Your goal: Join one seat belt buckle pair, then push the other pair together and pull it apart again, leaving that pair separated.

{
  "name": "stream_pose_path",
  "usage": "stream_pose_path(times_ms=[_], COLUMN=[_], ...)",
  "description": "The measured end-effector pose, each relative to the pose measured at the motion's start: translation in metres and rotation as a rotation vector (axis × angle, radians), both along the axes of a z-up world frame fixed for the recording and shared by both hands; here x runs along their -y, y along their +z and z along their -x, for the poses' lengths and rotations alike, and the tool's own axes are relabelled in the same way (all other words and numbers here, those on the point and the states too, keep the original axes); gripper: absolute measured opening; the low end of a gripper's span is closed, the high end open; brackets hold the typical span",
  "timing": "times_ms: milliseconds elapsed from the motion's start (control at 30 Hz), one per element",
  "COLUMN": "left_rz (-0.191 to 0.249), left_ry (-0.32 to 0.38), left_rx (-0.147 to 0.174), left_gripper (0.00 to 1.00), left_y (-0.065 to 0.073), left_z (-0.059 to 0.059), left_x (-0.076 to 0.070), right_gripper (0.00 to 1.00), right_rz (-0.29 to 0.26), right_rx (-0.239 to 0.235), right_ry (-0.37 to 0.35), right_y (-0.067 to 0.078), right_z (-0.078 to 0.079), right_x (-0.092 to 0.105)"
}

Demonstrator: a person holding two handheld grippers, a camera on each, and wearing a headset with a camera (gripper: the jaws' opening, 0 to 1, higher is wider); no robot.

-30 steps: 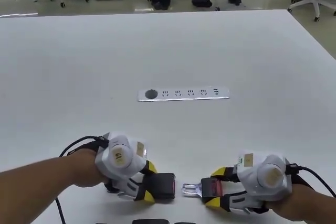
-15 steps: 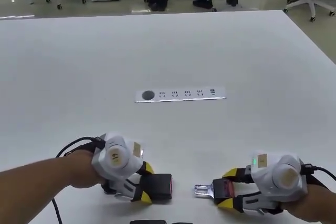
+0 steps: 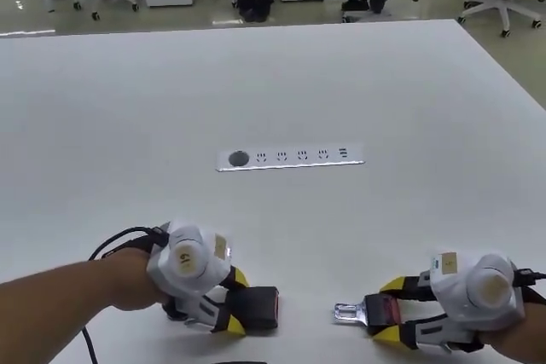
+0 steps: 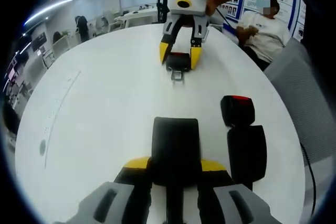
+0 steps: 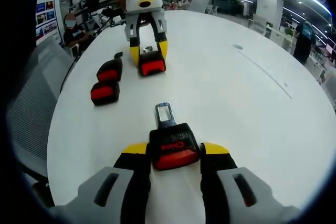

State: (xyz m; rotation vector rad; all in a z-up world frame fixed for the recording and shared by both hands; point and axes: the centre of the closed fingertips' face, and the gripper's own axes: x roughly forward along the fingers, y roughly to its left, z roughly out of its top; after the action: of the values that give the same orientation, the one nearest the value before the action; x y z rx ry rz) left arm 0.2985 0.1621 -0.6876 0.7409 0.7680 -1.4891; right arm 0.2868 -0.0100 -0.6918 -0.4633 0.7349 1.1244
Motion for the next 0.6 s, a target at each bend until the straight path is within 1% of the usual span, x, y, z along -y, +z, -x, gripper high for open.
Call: stream_pose_path(times_ms=[133, 233, 400, 500, 533, 567, 600], left_rz=[-0.002, -0.003, -0.014, -0.021, -0.027, -0.028, -0.025], left_ry=[-0.002, 0.000, -0.005, 0.004, 0.021, 0.041, 0.047], left_rx=[0.000, 0.001, 0.004, 0.006, 0.005, -0.014, -0.030], left_gripper=[0.34, 0.34, 0.34, 0.34, 0.35, 0.38, 0.41], left_y=[0.0000, 0.0002, -0.0008, -0.0008, 0.0004, 0.0012, 0.0023], left_z=[0.0002, 0.0007, -0.0002, -0.0001, 0.0010, 0.0037, 0.0062], left_x=[-0.0003, -0.0002, -0.0004, 0.0002, 0.0015, 0.0019, 0.0024], right_gripper=[0.36, 0.36, 0.37, 0.37, 0.37, 0.38, 0.42], right_rz=[0.004, -0.005, -0.005, -0.005, -0.005, 0.003, 0.003], right_rx=[-0.002, -0.002, -0.009, -0.004, -0.005, 0.007, 0.005], right_ry=[-0.003, -0.014, -0.008, -0.004, -0.016, -0.018, -0.018], right_y=[0.0017, 0.0016, 0.0007, 0.0011, 0.0013, 0.0013, 0.0010], right_z=[0.0015, -0.0005, -0.0012, -0.0005, -0.0009, -0.0012, -0.0009], right_x=[0.0041, 0.0096, 0.0101, 0.0098, 0.0098, 0.0095, 0.0101])
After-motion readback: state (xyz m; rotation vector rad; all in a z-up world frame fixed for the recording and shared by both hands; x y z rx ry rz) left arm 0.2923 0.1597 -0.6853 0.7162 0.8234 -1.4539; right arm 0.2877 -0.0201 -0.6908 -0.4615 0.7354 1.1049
